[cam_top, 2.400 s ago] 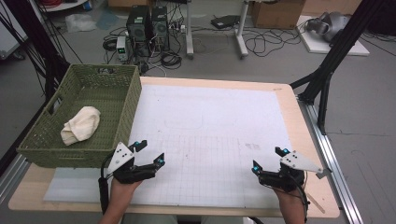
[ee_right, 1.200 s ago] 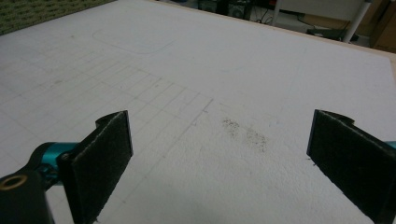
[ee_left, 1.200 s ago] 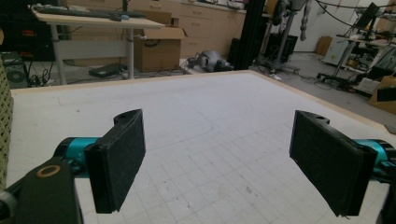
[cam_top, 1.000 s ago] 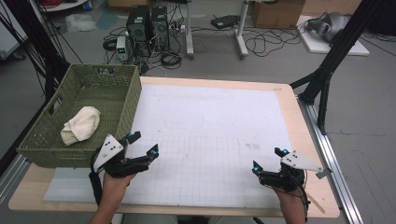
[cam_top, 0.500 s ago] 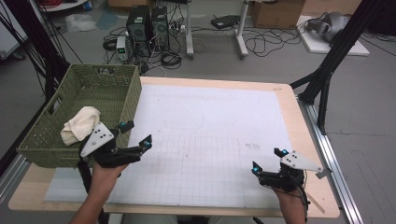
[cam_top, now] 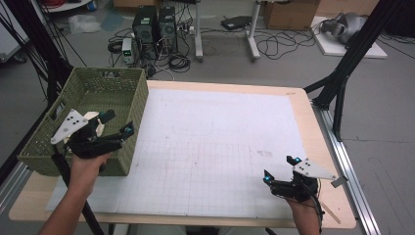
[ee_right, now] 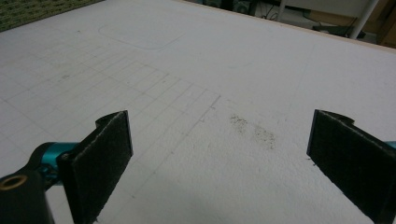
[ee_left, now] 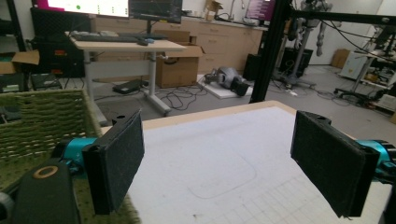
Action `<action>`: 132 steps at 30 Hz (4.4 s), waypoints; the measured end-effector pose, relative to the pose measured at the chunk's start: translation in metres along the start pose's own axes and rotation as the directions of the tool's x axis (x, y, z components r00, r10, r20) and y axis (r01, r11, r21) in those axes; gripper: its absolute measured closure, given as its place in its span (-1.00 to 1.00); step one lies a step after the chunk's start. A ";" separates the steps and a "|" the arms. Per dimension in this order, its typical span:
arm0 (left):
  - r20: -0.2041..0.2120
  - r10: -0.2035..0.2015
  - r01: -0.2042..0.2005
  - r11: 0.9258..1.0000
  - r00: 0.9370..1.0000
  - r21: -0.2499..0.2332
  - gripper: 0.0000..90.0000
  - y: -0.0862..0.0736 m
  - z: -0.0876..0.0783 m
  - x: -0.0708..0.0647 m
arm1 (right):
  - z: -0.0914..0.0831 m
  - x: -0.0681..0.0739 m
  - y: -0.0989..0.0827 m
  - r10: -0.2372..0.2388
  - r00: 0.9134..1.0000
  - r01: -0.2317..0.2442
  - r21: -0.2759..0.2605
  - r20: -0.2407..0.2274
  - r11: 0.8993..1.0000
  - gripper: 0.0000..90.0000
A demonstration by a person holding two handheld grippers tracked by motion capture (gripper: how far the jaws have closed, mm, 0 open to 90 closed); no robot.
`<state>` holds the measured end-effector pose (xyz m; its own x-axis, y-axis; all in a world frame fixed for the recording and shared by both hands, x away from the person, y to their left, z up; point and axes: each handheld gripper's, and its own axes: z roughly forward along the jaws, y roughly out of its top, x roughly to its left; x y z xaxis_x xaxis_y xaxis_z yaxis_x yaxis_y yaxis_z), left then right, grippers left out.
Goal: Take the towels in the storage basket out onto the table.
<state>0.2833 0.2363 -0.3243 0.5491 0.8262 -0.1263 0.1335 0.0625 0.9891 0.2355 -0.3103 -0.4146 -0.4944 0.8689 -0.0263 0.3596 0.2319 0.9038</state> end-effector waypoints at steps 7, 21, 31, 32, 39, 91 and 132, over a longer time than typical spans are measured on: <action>-0.026 -0.019 0.019 1.000 0.999 0.005 -0.59 0.007 -0.002 0.021 | 0.000 0.000 0.000 0.004 1.000 -0.004 0.002 0.001 1.000 -0.87; -0.114 -0.019 0.025 0.998 0.993 0.052 -0.59 0.016 0.004 0.064 | 0.000 -0.002 -0.001 0.009 1.000 -0.009 0.005 0.001 1.000 -0.87; -0.219 -0.021 0.053 0.989 0.976 0.140 -0.60 0.016 0.006 0.102 | 0.004 -0.003 -0.002 0.014 1.000 -0.014 0.016 -0.004 1.000 -0.87; -0.231 -0.021 0.058 0.986 0.973 0.155 -0.60 0.015 0.007 0.106 | 0.005 -0.003 -0.002 0.014 1.000 -0.014 0.017 -0.004 1.000 -0.87; -0.334 -0.082 0.176 0.949 0.939 0.263 -0.59 -0.007 0.020 0.140 | 0.007 -0.004 -0.003 0.014 1.000 -0.014 0.025 -0.003 1.000 -0.87; -0.518 -0.026 0.282 0.862 0.855 0.421 0.61 -0.021 0.024 0.171 | -0.006 -0.010 -0.007 0.045 0.999 -0.046 0.012 0.025 0.999 -0.87; -0.136 -0.054 0.055 0.999 0.989 0.000 0.63 0.075 0.016 0.067 | -0.004 -0.008 -0.004 0.047 0.999 -0.047 0.001 0.013 0.999 -0.87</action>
<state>0.3430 0.2871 -0.2599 0.4235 0.8902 -0.1681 0.1635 0.1074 0.9807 0.2347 -0.3205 -0.4165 -0.4663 0.8845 0.0109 0.3836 0.1911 0.9035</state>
